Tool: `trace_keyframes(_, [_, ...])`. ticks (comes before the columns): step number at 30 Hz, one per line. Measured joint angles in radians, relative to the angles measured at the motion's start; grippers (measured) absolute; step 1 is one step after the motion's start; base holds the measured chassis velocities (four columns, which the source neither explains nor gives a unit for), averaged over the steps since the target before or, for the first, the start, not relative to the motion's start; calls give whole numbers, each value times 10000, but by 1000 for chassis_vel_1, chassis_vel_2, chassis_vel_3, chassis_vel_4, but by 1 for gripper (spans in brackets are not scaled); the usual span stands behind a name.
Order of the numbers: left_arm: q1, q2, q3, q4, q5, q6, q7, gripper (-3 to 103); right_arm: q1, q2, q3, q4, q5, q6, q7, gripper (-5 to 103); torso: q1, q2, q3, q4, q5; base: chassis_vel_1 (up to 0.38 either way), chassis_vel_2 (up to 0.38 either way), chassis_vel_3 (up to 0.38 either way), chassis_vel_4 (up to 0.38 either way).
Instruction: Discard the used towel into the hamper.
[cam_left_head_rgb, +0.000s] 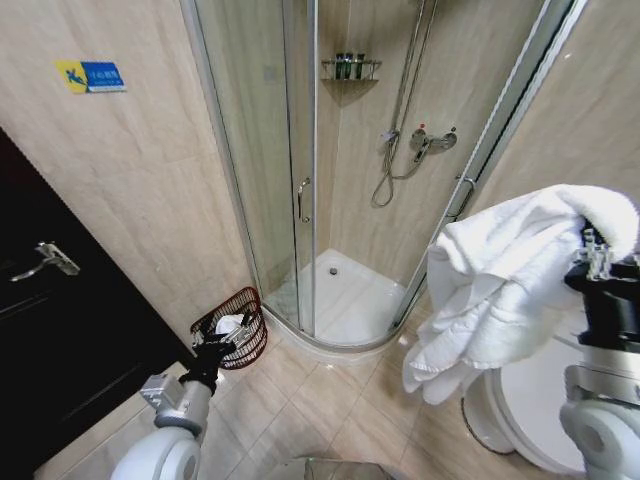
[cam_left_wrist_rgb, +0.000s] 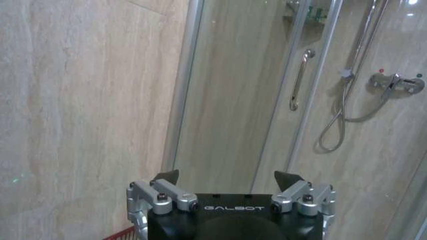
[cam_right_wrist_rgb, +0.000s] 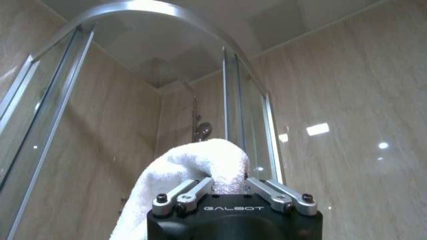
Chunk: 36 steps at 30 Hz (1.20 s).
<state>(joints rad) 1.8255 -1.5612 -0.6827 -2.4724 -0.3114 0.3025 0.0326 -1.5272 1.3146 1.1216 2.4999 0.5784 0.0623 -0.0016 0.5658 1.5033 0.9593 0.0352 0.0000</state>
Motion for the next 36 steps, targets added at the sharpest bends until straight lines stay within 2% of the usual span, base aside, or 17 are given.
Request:
trace_keyframes(18, [0,0,0,0,0,0,0,97,29,-47,131,0,40,26,6,7,-6,-13,-7,0,0,15,13,14,16])
trace_keyframes(36, [0,0,0,0,0,0,0,97,40,-51,224,0,223,308,-52,7,-9,-18,-10,1,-1,98,99,94,100])
